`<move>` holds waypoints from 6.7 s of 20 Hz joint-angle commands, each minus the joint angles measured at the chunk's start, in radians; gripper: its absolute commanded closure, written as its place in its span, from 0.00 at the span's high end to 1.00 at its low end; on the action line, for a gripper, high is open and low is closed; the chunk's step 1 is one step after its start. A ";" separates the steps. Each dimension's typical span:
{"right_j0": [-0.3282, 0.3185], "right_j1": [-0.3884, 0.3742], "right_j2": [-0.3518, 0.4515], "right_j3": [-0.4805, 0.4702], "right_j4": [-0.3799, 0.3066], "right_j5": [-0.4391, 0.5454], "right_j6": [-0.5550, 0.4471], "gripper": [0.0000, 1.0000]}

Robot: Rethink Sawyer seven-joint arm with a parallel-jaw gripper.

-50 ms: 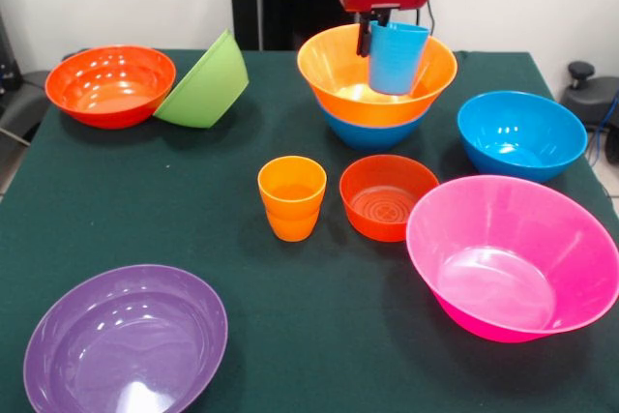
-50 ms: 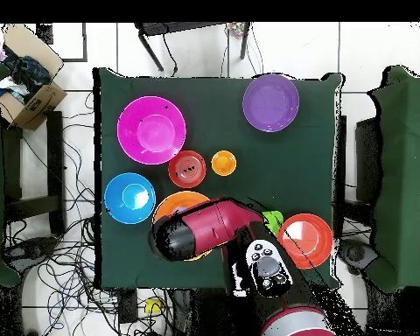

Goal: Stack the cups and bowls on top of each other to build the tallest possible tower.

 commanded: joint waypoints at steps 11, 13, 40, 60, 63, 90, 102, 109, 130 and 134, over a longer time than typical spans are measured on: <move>-0.014 0.089 0.020 -0.005 -0.104 -0.029 -0.067 0.00; -0.011 0.097 0.011 -0.010 -0.119 -0.034 -0.067 0.00; -0.187 -0.162 0.259 0.116 0.086 0.192 -0.237 1.00; -0.641 0.038 0.519 0.123 -0.318 -0.224 -0.316 1.00; -0.657 0.066 0.519 0.102 -0.354 -0.225 -0.287 1.00; -0.783 0.004 0.651 0.111 -0.327 0.023 -0.331 1.00; -0.853 0.124 0.623 0.118 -0.348 -0.079 -0.250 1.00; -0.907 0.101 0.655 0.115 -0.312 -0.009 -0.305 1.00; -1.001 0.247 0.694 0.180 -0.320 -0.143 -0.201 1.00; -1.001 0.245 0.694 0.161 -0.315 -0.088 -0.228 1.00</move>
